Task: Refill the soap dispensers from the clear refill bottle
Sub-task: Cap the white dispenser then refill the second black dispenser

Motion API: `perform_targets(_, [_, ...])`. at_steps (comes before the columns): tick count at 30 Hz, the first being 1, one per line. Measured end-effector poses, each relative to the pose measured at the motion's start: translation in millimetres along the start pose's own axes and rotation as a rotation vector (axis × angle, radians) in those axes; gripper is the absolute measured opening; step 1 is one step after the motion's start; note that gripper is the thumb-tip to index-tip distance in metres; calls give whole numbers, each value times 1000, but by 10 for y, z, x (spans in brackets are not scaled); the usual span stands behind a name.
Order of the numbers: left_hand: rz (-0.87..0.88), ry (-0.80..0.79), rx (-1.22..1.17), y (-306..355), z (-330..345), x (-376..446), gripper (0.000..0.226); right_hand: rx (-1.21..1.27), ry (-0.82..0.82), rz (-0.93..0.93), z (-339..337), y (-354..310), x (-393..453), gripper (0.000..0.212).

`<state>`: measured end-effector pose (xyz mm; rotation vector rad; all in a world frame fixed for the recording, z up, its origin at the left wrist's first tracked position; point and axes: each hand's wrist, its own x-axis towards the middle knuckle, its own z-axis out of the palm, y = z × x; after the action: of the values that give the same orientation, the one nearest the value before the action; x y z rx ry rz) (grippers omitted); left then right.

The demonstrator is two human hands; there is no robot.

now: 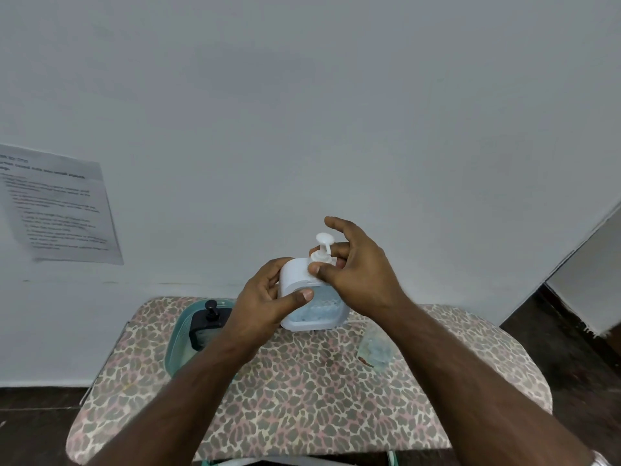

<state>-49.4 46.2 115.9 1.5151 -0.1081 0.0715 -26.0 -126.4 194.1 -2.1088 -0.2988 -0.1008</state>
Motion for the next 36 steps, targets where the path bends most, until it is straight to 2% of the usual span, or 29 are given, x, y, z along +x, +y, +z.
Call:
perform_targets(3, [37, 28, 50, -100, -20, -28, 48, 1, 56, 42, 134, 61, -53, 68])
perform_targets(6, [24, 39, 73, -187, -72, -90, 46, -6, 14, 45, 221, 166, -63, 69])
perform_targets(10, [-87, -3, 52, -292, -301, -193, 50, -81, -294, 31, 173, 296, -28, 82])
perform_targets(12, [-144, -39, 20, -385, -457, -289, 52, -149, -449, 37, 207, 381, -39, 73])
perform_targets(14, [-196, -48, -6, -520, -582, -410, 53, -161, -515, 58, 350, 475, -74, 57])
perform_targets(16, [-255, -12, 1, -659, -718, -516, 58, -149, -553, 69, 561, 552, -100, 51])
perform_targets(20, [-402, 78, 205, -839, -1160, -657, 82, -179, -539, 38, 1023, 637, -51, 51])
perform_targets(21, [-445, 137, 269, -877, -1297, -680, 79, -190, -520, 29, 1138, 668, -9, 52])
perform_targets(23, [-503, 287, 337, -945, -1542, -697, 57, -204, -492, 11, 1366, 727, 96, 56])
perform_targets(25, [-530, 371, 388, -1016, -1708, -682, 45, -205, -492, -10, 1599, 782, 210, 60])
perform_targets(36, [-618, 276, 513, -1336, -1872, -408, 39, -279, -574, 16, 2627, 1188, 473, 58])
